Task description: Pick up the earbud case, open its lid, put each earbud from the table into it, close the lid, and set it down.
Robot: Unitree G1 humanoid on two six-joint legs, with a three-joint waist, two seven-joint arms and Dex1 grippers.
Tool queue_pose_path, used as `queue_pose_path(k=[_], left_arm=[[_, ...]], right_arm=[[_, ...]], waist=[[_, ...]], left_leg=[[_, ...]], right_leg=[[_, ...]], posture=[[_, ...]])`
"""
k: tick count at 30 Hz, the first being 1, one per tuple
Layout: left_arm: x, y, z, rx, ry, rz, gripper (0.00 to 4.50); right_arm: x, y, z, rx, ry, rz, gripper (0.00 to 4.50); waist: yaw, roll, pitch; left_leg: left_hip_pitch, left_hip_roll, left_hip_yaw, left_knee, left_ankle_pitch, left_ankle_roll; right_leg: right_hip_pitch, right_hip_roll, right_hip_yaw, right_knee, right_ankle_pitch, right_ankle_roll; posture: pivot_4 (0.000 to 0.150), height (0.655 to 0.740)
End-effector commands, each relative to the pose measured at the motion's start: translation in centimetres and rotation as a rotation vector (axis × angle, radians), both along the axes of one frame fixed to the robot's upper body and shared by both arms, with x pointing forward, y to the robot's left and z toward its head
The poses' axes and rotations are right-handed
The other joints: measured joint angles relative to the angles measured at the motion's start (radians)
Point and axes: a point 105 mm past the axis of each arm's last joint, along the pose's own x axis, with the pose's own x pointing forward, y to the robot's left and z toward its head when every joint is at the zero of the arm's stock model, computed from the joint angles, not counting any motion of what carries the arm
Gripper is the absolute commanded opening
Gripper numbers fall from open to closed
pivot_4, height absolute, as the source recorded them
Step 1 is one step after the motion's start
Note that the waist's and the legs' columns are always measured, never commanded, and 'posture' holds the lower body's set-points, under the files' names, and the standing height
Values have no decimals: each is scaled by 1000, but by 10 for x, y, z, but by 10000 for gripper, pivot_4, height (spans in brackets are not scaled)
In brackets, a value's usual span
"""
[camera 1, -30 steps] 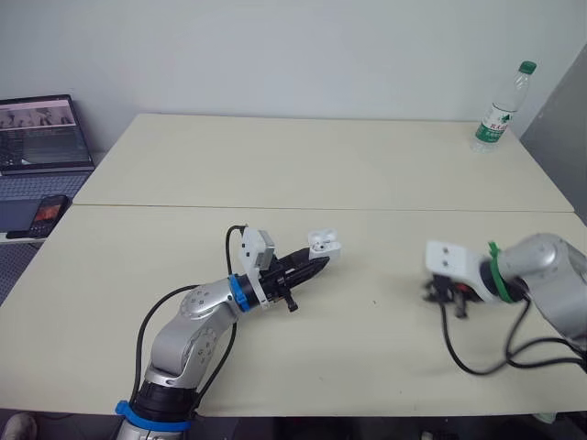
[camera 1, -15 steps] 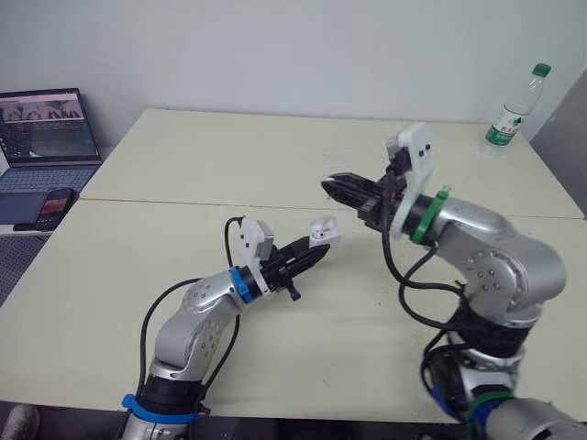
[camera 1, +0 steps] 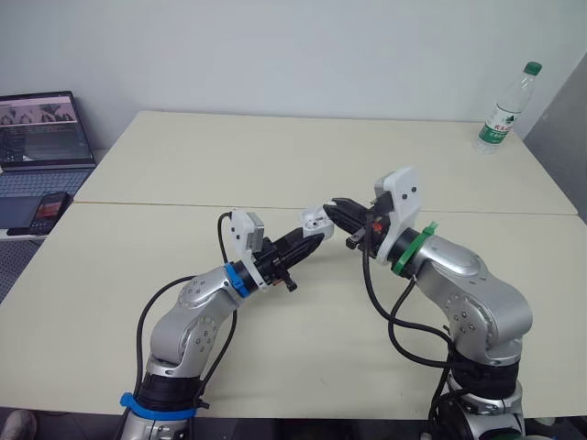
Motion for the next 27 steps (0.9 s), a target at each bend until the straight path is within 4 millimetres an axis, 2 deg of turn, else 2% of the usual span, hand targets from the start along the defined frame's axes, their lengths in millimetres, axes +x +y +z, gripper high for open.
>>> queue_pose_path(k=[1, 13, 24, 27], left_arm=[[-4, -3, 15, -15, -60, -17, 7600], [0, -5, 16, -14, -74, 6, 7600], [0, -5, 17, -12, -77, 10, 7600], [1, -4, 16, -11, -77, 10, 7600]], right_arm=[[-5, 0, 20, 30, -104, -8, 3913], [-6, 3, -5, -77, -76, -27, 3913], [-6, 7, -11, -144, -67, -36, 3913], [-7, 6, -8, -120, -72, -32, 14187]], waist=[[1, 0, 0], [1, 0, 0], [1, 0, 0], [1, 0, 0]], left_leg=[[0, 0, 0, 0, 0, 0], [0, 0, 0, 0, 0, 0], [0, 0, 0, 0, 0, 0], [0, 0, 0, 0, 0, 0]], right_leg=[[0, 0, 0, 0, 0, 0], [0, 0, 1, 0, 0, 0], [0, 0, 1, -1, 0, 0], [0, 0, 1, -1, 0, 0]], posture=[[1500, 7400], [1500, 7400], [1500, 7400], [1500, 7400]])
